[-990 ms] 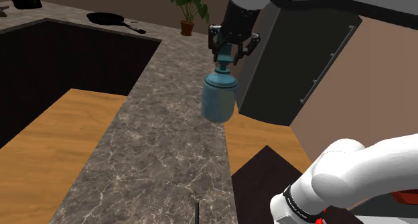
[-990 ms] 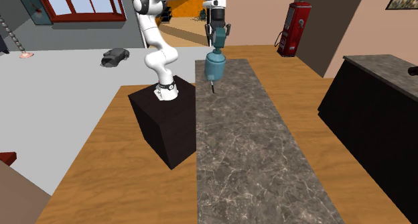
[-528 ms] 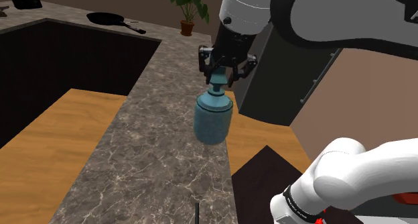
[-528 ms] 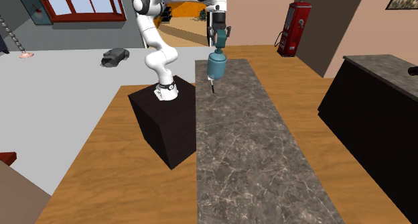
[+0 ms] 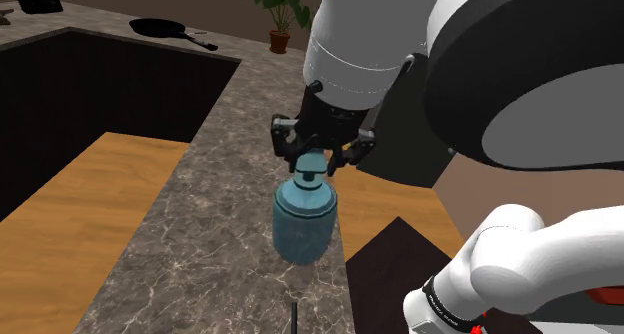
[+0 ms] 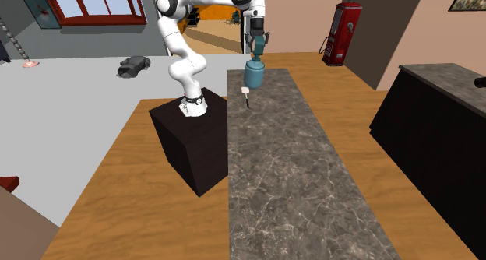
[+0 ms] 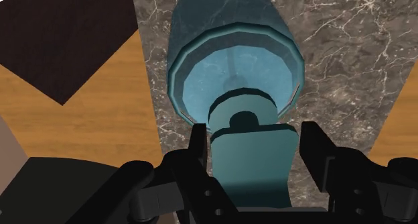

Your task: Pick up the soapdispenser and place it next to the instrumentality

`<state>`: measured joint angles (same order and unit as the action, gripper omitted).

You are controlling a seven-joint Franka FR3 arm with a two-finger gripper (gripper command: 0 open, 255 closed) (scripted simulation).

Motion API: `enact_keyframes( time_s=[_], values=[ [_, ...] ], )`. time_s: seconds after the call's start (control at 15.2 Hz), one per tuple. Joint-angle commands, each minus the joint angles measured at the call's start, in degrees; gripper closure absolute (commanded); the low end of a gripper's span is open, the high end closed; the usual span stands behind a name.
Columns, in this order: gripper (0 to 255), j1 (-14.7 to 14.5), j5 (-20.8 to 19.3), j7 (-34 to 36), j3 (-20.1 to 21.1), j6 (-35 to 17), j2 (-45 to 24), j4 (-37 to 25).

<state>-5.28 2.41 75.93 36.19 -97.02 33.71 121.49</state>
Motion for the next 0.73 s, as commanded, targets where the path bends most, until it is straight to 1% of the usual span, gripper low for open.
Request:
enact_keyframes(
  time_s=[0.0,0.33,0.66],
  values=[
    [255,-0.7,1.0,2.74,2.34,-0.21,0.13,0.38],
    [255,-1.17,2.59,10.03,9.48,-0.86,-1.96,-0.88],
    [255,-0.01,2.91,17.96,18.09,-1.68,-5.81,-3.7]
  ],
)
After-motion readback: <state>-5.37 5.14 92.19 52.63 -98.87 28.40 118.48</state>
